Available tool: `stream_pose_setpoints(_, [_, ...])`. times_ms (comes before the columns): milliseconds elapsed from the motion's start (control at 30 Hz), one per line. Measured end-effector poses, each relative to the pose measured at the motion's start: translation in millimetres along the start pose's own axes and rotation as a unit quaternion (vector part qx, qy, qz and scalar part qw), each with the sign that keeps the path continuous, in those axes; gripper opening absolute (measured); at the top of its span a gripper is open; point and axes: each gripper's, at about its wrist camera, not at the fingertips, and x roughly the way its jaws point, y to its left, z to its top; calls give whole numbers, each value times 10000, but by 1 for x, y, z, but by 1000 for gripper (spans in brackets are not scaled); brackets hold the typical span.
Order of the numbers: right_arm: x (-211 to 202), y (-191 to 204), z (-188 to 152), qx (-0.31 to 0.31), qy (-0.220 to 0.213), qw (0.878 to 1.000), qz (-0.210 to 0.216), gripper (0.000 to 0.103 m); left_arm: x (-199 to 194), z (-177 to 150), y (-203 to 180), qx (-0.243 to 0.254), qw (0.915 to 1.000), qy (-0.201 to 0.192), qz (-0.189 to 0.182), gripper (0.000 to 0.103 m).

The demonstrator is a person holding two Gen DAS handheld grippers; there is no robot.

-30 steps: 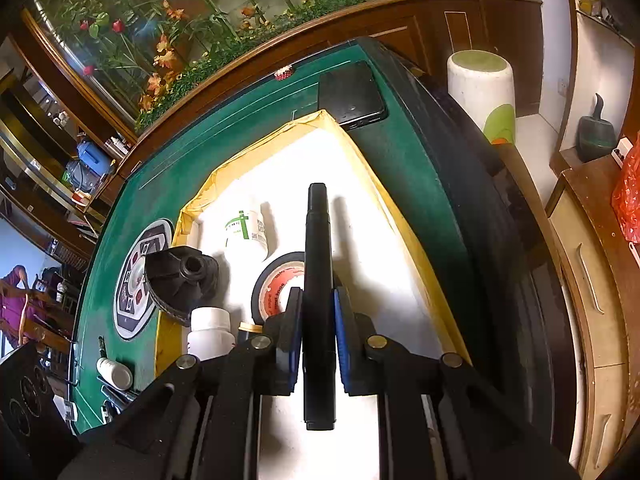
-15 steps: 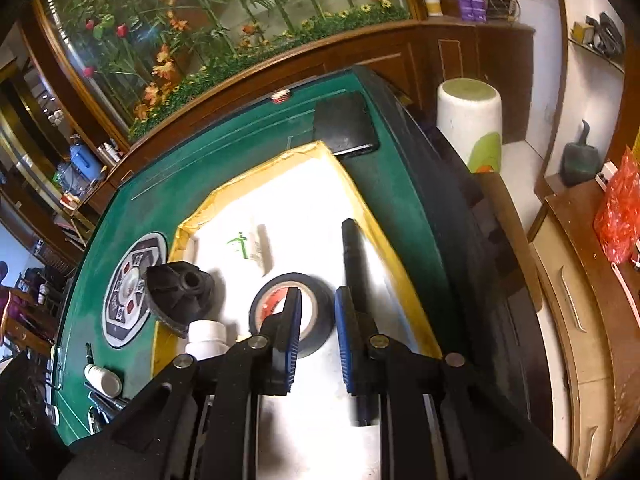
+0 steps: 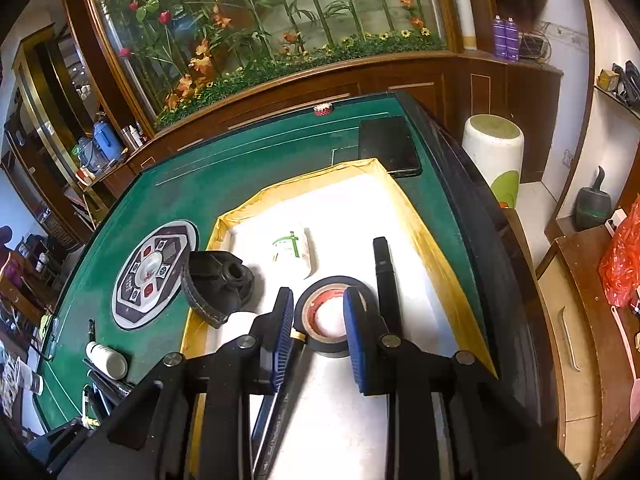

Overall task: Organize rigid objects
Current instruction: 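Lower the markers into the tray and open both tools, then move both tools back over the pens and markers on the felt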

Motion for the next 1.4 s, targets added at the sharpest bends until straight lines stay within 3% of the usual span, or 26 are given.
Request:
stream_pose_setpoints(300, [-1,19,-8,-220,-19,9996,164,24,-52,-34,44,15,9992,-245,306,58])
stream_pose_setpoints(533, [-4,27,-10,-271,-16,9989,394,24,-92,-75,116,-511,9936,-425,912,62])
stream_pose_setpoints(767, [-17,74,-26,-995,-88,9893,1067,26,-80,-96,152,-893,9895,-161,1125,62])
stream_pose_setpoints(967, [-11,118,-54,-1588,374,9706,1768,27,-61,-100,151,-804,9886,99,1269,62])
stream_pose_setpoints(1033, [-11,128,-62,-1741,435,9662,1849,27,-55,-101,153,-871,9882,185,1248,57])
stream_pose_setpoints(1133, [-12,137,-70,-1885,504,9607,1973,27,-51,-101,157,-935,9888,209,1143,41])
stream_pose_setpoints(1200, [-12,142,-75,-1990,546,9566,2056,27,-52,-101,155,-881,9901,219,1073,17])
stream_pose_setpoints(1400, [-19,162,-91,-2494,658,9330,2509,28,-59,-105,161,-966,9906,197,947,11])
